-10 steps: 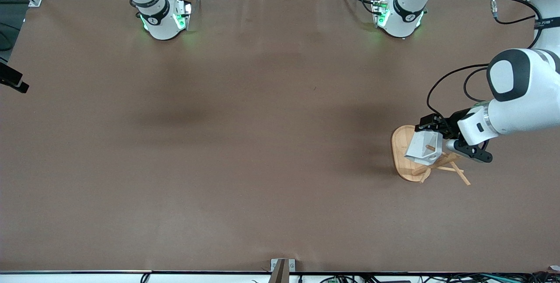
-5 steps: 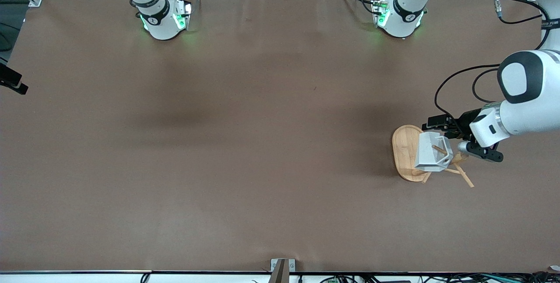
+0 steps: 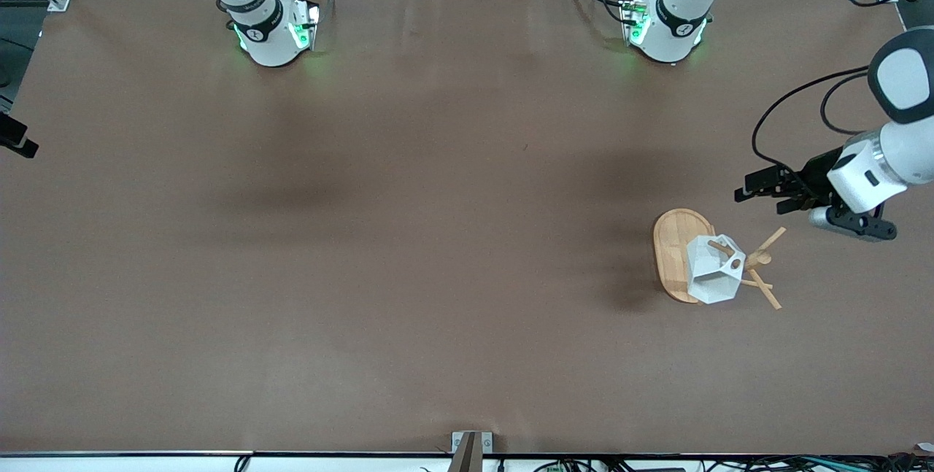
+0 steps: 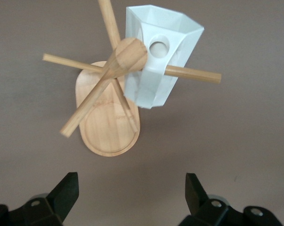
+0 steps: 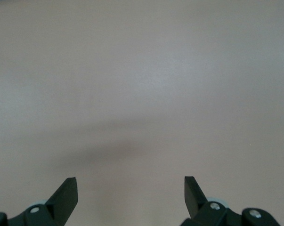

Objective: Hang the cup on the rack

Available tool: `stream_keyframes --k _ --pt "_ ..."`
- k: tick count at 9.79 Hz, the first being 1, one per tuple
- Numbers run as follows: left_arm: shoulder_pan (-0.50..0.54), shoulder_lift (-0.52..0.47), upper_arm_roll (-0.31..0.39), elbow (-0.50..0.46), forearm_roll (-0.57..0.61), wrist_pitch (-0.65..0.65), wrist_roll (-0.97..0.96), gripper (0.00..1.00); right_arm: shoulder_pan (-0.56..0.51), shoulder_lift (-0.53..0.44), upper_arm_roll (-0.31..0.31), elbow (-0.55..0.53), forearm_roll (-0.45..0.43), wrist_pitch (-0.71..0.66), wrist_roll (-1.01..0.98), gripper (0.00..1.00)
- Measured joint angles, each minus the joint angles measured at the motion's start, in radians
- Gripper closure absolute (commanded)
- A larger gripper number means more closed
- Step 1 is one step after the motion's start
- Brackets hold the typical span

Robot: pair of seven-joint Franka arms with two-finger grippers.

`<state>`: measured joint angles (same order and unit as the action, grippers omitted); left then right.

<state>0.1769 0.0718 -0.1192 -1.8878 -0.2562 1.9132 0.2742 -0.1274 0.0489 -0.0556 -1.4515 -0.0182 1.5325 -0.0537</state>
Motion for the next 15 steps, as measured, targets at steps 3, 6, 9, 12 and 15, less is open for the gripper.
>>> stream_keyframes --k 3,6,9,12,15 --pt "-0.058 -0.103 -0.019 -0.006 0.146 0.001 -0.232 0.0 0.0 0.002 -0.007 0.0 0.0 -0.009 -0.001 0.0" --pt "-0.107 -0.181 -0.07 0.007 0.194 -0.015 -0.334 0.0 0.001 0.001 -0.007 -0.016 0.0 -0.018 -0.003 0.0" --pt "-0.106 -0.202 -0.055 0.101 0.195 -0.09 -0.373 0.0 0.002 -0.01 -0.007 -0.028 0.0 -0.019 -0.003 0.0" --pt "-0.131 -0.181 -0.026 0.201 0.199 -0.29 -0.374 0.0 0.002 -0.022 -0.008 -0.046 0.0 0.002 -0.003 0.0" --pt "-0.174 -0.13 0.0 0.311 0.246 -0.327 -0.374 0.0 0.002 -0.026 -0.008 -0.052 0.003 -0.009 0.001 0.0"
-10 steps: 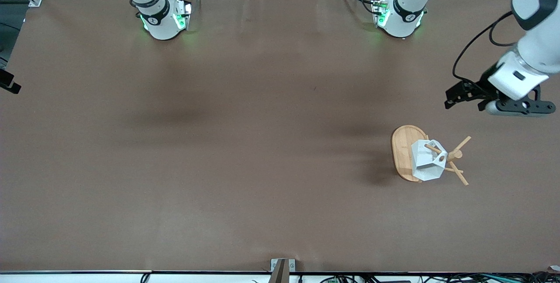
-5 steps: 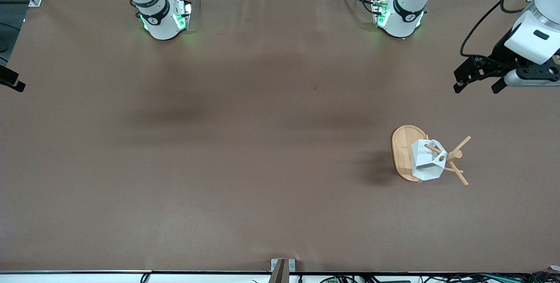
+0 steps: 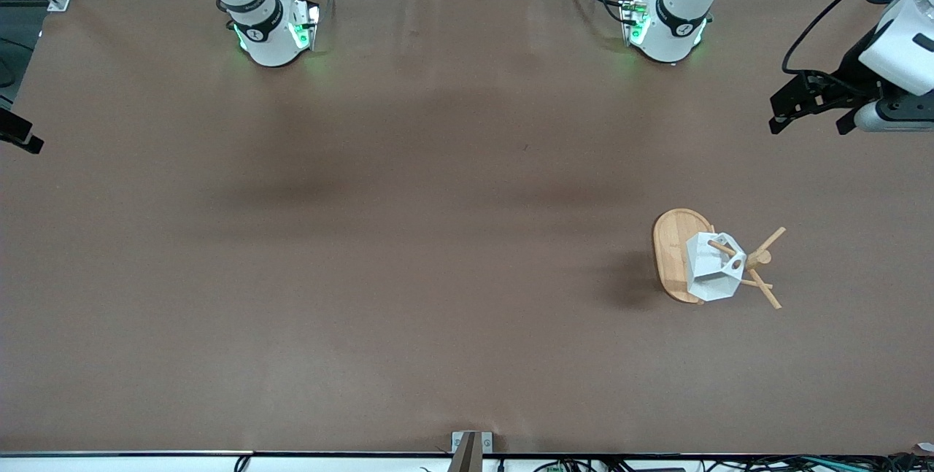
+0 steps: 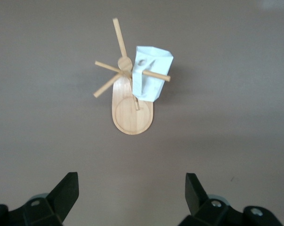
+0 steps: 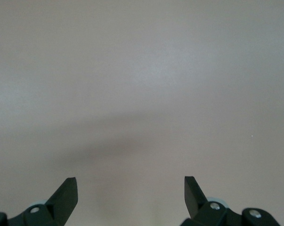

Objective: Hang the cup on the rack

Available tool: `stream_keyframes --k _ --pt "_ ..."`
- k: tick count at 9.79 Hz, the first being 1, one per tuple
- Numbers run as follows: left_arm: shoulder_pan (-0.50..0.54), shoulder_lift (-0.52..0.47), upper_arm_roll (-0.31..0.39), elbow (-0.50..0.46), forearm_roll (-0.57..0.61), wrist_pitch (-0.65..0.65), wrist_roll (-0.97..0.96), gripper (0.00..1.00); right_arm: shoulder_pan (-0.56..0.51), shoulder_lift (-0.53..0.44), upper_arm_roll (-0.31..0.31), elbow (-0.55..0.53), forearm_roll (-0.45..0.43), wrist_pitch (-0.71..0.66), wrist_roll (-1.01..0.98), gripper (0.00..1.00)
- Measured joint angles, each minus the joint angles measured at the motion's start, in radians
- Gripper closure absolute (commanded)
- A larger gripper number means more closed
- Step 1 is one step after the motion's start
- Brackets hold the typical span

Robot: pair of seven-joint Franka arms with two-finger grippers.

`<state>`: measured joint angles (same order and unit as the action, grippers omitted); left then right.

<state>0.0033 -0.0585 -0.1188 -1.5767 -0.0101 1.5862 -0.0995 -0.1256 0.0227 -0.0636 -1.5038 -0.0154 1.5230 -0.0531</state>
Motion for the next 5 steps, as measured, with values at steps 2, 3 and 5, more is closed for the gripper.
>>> stream_keyframes --k 2,3,5 --pt "-0.012 0.007 0.003 0.038 0.002 -0.063 -0.001 0.0 0.0 -0.003 0.0 0.0 0.002 -0.001 0.001 0.0" --pt "-0.021 0.007 0.003 0.04 0.003 -0.086 -0.005 0.0 0.0 -0.003 0.0 0.0 0.002 -0.002 0.001 0.0" --pt "-0.029 0.007 0.003 0.04 0.003 -0.097 -0.015 0.0 0.0 -0.003 0.0 0.0 0.002 -0.002 0.001 0.0"
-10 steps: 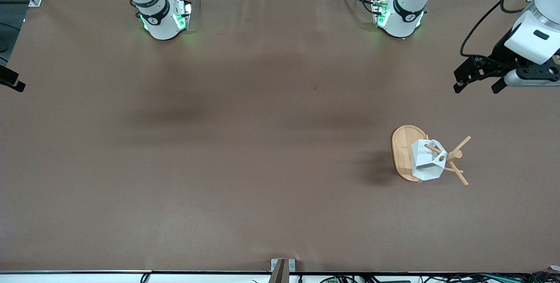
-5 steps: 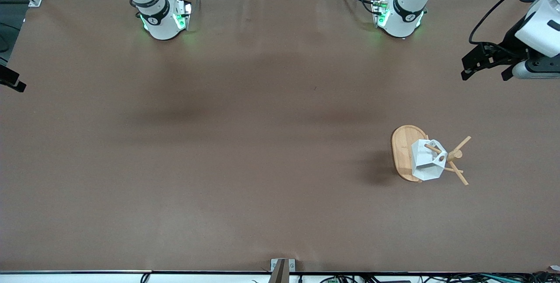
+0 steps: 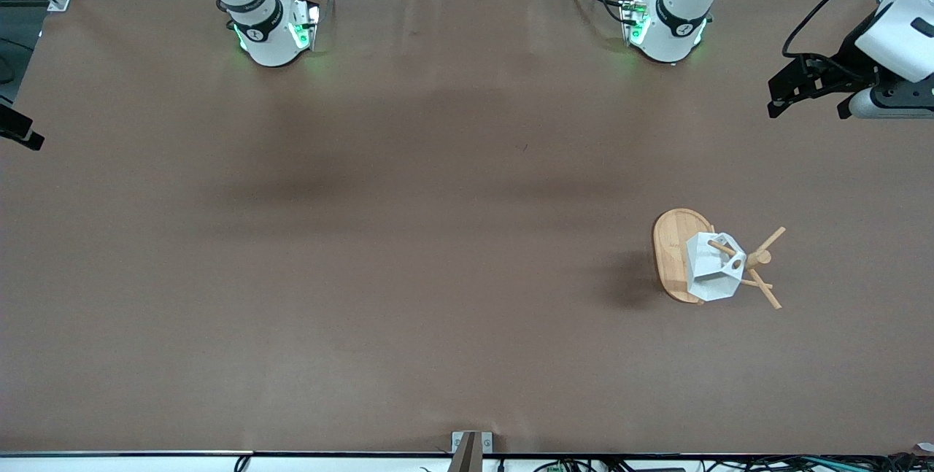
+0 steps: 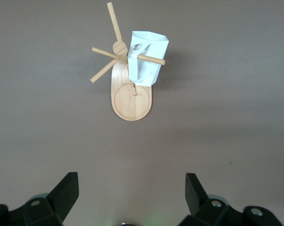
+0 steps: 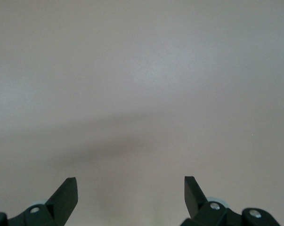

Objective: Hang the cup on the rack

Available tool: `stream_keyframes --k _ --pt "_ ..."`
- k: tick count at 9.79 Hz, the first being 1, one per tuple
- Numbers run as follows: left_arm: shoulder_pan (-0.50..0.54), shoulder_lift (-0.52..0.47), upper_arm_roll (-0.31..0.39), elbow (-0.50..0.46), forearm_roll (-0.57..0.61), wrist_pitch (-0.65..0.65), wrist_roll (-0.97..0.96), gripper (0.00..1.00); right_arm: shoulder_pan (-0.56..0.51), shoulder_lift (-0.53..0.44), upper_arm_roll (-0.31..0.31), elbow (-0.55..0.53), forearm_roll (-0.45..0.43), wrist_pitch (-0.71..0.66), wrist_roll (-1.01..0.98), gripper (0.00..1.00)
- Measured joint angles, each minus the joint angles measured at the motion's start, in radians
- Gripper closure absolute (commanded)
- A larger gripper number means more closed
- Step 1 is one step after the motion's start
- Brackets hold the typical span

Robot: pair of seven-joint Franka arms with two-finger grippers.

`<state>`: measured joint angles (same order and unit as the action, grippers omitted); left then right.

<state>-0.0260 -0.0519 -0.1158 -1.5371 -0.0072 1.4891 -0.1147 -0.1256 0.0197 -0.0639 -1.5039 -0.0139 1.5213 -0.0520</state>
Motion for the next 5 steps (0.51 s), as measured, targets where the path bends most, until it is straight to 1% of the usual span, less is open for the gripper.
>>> stream_keyframes --k 5 --pt "0.001 0.002 0.005 0.0 0.0 0.0 -0.009 0.0 0.0 0.0 -0.001 0.0 0.0 -0.002 0.0 0.0"
